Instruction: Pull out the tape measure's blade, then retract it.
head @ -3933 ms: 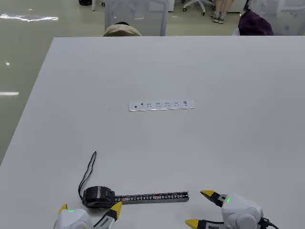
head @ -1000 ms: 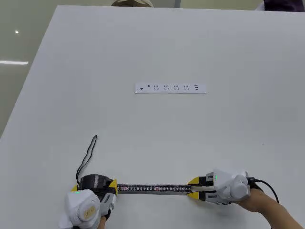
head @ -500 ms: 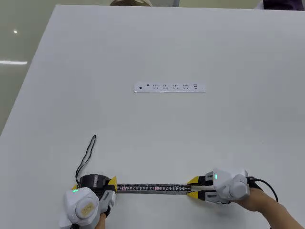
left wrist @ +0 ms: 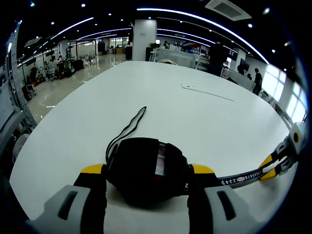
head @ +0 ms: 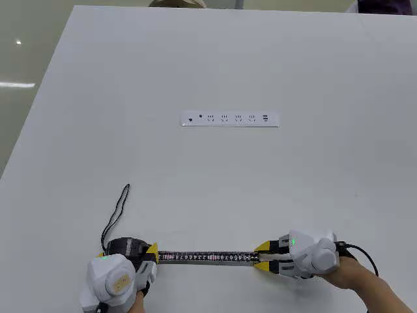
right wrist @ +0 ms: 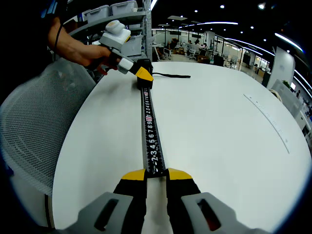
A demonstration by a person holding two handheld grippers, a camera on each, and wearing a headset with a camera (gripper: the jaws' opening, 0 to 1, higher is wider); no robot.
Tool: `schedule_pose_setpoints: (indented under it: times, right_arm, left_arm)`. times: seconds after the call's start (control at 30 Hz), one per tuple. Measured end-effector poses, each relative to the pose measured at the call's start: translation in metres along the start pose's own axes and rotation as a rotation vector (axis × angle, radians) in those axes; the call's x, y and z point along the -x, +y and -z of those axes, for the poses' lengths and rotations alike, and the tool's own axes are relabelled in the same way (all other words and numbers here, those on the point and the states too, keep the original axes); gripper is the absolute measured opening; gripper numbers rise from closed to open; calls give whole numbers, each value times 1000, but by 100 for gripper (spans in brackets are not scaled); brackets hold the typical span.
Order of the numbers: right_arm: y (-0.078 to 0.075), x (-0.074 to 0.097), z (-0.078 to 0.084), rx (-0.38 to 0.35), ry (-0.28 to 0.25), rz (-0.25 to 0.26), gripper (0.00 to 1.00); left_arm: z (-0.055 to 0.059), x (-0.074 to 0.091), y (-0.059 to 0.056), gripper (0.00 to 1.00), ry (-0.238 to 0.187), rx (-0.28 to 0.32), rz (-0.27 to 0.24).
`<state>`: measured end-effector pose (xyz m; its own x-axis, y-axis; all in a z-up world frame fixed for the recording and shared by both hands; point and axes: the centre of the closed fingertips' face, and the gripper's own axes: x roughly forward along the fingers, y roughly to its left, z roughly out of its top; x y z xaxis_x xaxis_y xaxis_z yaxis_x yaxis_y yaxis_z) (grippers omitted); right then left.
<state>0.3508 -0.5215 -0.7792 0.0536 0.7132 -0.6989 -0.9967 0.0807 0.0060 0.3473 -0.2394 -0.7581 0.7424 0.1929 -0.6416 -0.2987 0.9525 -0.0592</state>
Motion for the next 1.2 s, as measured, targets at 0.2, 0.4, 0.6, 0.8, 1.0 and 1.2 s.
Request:
schedule_pose_setpoints:
  times: [0.2,0.4,0.6,0.8,1.0,1.2]
  right_arm:
    - [0,0,-1,2,1,4,13]
    - [1,-1,-4,6,0,6,13]
    - [2,-3,-5,5,-2,5,13]
    - [2,-4,-7,6,-5,2,13]
    - [3,-4,-9,8,-7,2,13]
    - [3,-5,-10,8,-10,1,13]
  left_arm:
    - [0,1,1,65,-2,1,2]
    - [0,1,1,65,1,8,4]
    - [0,1,1,64,1,14,7]
    - [0,0,0,64,7,10,7]
    - [1,1,-1,64,13,6,4]
    - [1,1,0,64,20,5,3]
